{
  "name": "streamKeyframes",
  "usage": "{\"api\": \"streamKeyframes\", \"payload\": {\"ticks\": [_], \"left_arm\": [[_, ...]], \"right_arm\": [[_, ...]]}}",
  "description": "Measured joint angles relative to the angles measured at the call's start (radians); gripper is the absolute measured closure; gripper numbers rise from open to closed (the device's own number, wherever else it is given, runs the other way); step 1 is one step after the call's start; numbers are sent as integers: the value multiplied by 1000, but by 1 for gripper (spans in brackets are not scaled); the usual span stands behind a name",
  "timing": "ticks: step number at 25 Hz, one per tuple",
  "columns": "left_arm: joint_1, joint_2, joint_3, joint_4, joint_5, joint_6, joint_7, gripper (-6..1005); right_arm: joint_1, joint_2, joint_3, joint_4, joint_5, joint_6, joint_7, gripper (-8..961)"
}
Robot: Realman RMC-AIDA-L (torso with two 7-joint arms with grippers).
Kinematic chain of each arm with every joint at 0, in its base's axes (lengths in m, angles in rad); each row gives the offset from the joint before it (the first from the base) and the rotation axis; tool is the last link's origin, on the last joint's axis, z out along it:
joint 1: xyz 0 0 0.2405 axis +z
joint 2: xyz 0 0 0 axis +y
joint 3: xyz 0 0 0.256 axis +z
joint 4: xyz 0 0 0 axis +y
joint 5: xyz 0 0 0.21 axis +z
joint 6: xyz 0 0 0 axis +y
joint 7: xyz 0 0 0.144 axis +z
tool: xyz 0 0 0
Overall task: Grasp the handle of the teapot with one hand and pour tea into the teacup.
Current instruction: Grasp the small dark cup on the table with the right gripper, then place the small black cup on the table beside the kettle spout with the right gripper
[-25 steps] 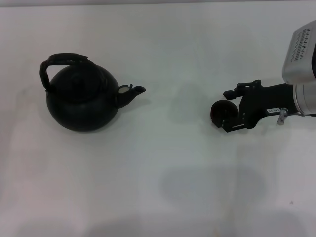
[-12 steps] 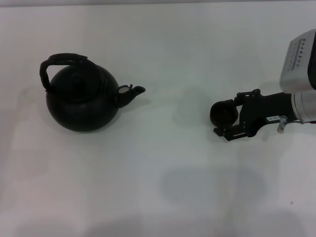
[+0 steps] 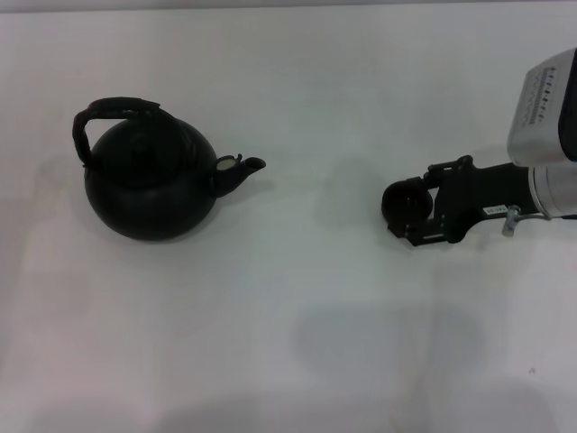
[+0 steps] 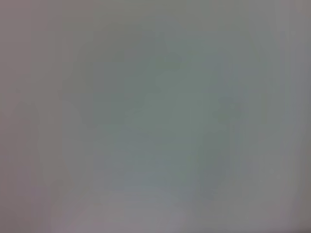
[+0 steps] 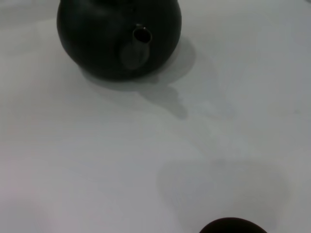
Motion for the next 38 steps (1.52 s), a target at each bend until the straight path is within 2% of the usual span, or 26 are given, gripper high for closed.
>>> {"api": "streamKeyframes", "payload": {"ticks": [5,9,17,29,38], "left_arm": [[0,0,0,0,0,-3,0,183],[0,0,-1,0,0,-5,0,183],[-1,-1,0,0,0,-4,13,184],[-3,-2,0,-1,0,0,14,183],[-6,-2,2,-2,0,0,14,184]], "right_arm": [[14,0,-1,18,5,-12,0,232],[29,0,0,29,25,-4,0,232],[75,0,0,-1,101,101,35,232],[134,3,-145,-1,188,32,50,232],[158,5,-289,18,195,-98,70,233]]}}
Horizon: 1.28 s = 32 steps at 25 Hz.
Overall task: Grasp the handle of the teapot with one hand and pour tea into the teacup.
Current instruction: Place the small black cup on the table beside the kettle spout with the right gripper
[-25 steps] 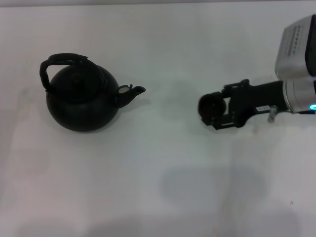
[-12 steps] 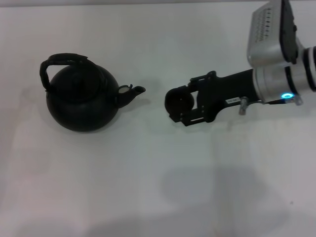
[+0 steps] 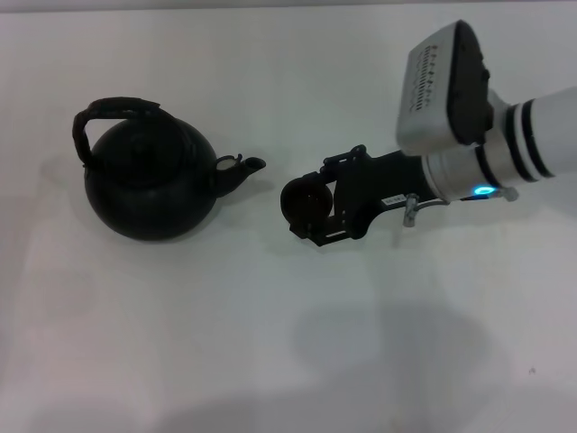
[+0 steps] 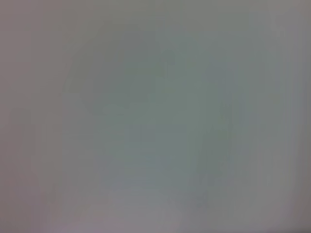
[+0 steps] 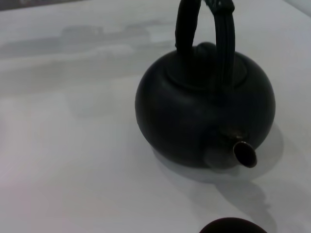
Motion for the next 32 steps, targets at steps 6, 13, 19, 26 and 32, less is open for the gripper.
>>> {"api": "streamKeyframes", "payload": {"ticks": [6,13,19,26,32], "left_arm": [[5,0,0,0,0,1,0,183],[10,-1,0,-1,1,1,0,184],[10,-1,0,-1,2,2,0,184],[8,0,0,-2,3,0,0,183],[3,2,0,-9,23,-3,0,183]], "right_arm": [[8,1,-54,8,-8,-59,32,233],[14,0,-58,34,-10,-76,30,233],[17,0,-57,58,-10,-105,23,233],[24,0,-59,85,-10,-112,11,232],[39,1,-64,109,1,-114,12,232]]}}
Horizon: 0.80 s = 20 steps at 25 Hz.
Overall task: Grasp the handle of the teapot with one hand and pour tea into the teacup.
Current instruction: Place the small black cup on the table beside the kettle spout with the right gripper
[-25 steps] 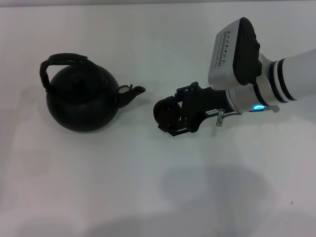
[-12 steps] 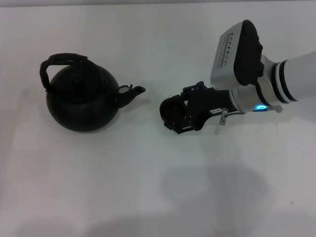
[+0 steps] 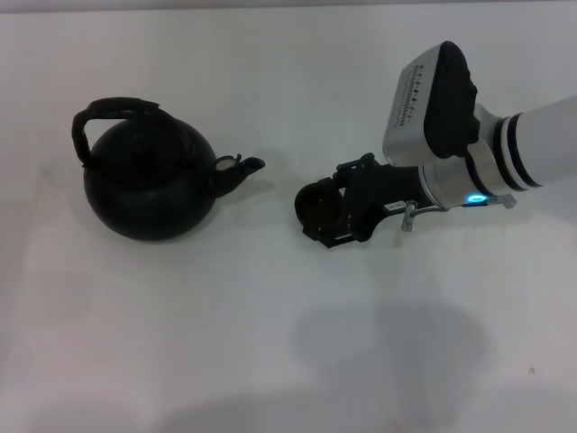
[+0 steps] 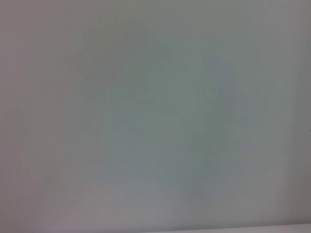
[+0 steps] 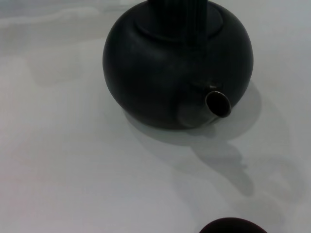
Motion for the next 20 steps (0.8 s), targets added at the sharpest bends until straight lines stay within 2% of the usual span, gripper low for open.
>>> {"api": "streamKeyframes", "payload": {"ticks": [19,20], "left_arm": [[1,0,0,0,2,-2,0,185],[1,1,0,0,2,-2,0,185]], "right_arm": [[4,3,6,13,15,1,20,220],[4,3,6,14,15,0,20,198]]}}
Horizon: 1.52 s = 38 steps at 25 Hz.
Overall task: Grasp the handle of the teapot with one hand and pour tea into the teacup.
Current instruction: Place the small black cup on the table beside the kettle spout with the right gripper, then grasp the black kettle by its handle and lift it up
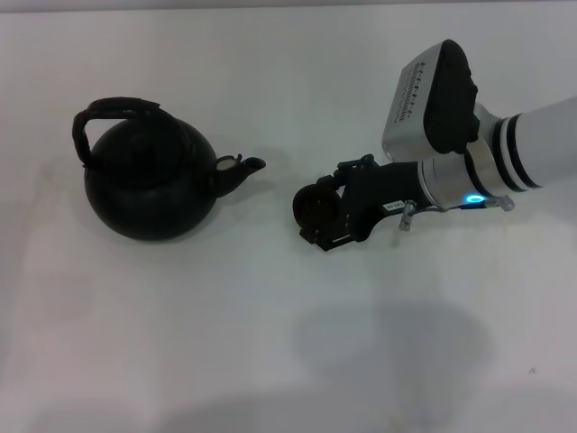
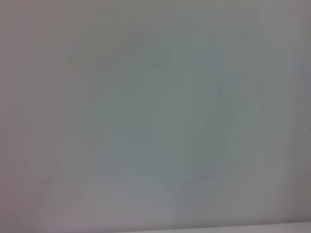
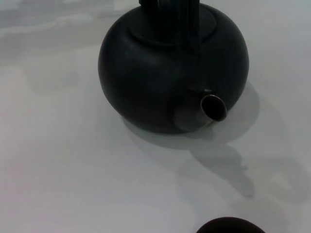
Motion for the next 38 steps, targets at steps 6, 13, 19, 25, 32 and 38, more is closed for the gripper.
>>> {"api": "streamKeyframes", "payload": {"ticks": [6,13,19,25,32,38], "left_arm": [[-1,1,0,0,0,0,0,185],[4,1,0,1,0,1,0,184],[8,1,-1,2,0,2,0,184],[7,0,-11,4,-31,0,0,183],[-3,-4,-38,-112,-288,36,188,184],[-10,-6,-38,-211,-480,70,289,183]], "right_arm": [[0,-2,1,0,0,-2,6,89],[-4,-5,67,-31,0,79,5,86],[-9,-10,161,-38,-4,161,-16,85],[-31,-8,360,-51,22,249,-92,85],[-142,-12,656,46,478,382,-368,86],[-169,-34,950,283,704,505,-392,88]]}}
